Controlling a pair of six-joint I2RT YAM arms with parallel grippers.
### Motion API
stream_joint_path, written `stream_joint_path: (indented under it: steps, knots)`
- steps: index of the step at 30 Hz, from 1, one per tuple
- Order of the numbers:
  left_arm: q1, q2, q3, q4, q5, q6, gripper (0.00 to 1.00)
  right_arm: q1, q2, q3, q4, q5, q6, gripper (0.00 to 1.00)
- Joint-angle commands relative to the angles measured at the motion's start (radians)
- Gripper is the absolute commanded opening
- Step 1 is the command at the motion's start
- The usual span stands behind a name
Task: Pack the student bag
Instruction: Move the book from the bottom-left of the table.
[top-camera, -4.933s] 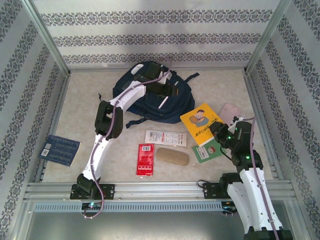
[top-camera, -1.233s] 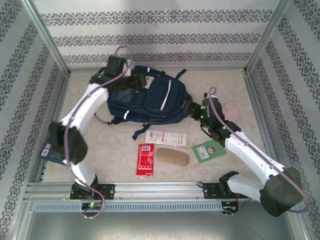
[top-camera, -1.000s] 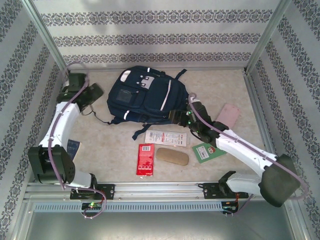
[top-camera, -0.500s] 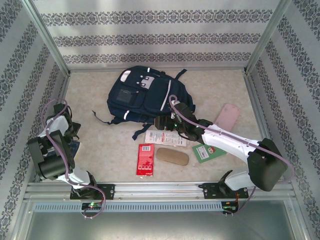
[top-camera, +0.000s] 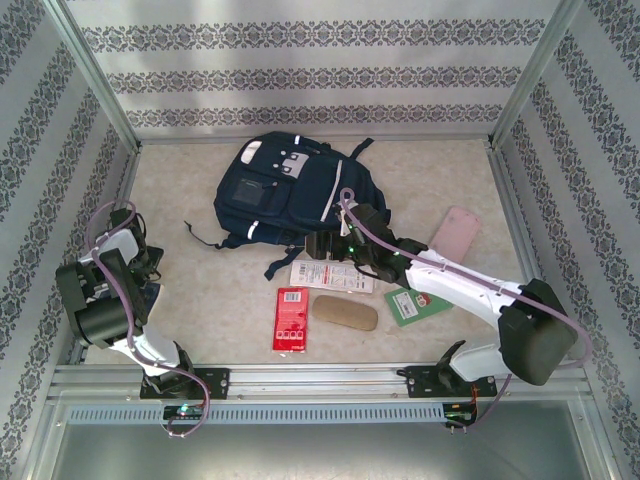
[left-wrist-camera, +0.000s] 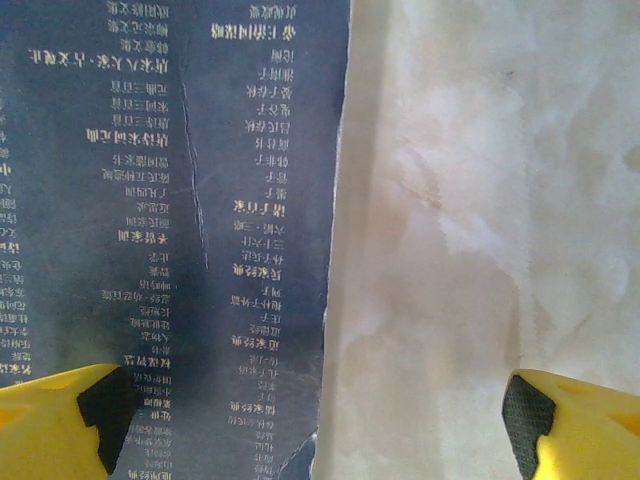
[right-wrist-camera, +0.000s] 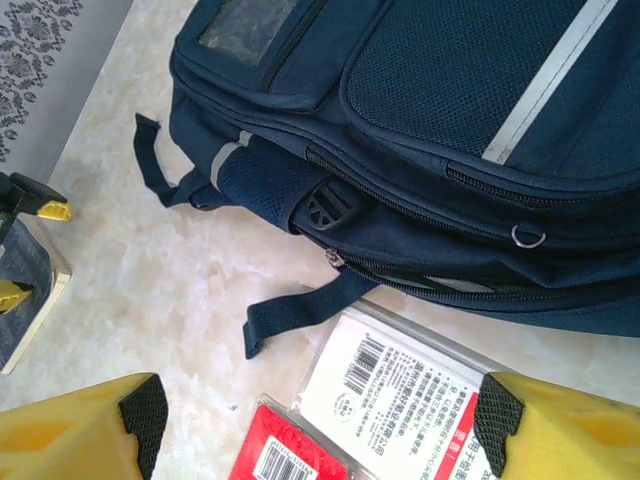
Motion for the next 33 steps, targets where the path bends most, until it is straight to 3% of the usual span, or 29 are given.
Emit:
stream_joint_path:
  steps: [1, 15, 22, 29, 33]
  knots:
    - [-0.016, 0.049, -0.028, 0.026, 0.116, -0.050, 0.96, 0.004, -0.028, 0.025, 0.009, -0.011, 0.008, 0.82]
    - [-0.218, -0.045, -0.109, 0.033, 0.171, -0.119, 0.95, 0.000, 0.010, 0.039, 0.019, -0.043, 0.027, 0.82]
    - [-0.420, -0.184, -0.235, 0.065, 0.210, -0.148, 0.94, 0.004, 0.114, 0.084, 0.018, -0.137, 0.037, 0.82]
    - [-0.677, -0.345, -0.317, 0.080, 0.275, -0.154, 0.92, 0.049, 0.270, 0.191, -0.008, -0.262, 0.013, 0.81]
    - [-0.719, -0.479, -0.311, 0.051, 0.333, -0.061, 0.92, 0.079, 0.360, 0.263, -0.017, -0.318, 0.025, 0.80]
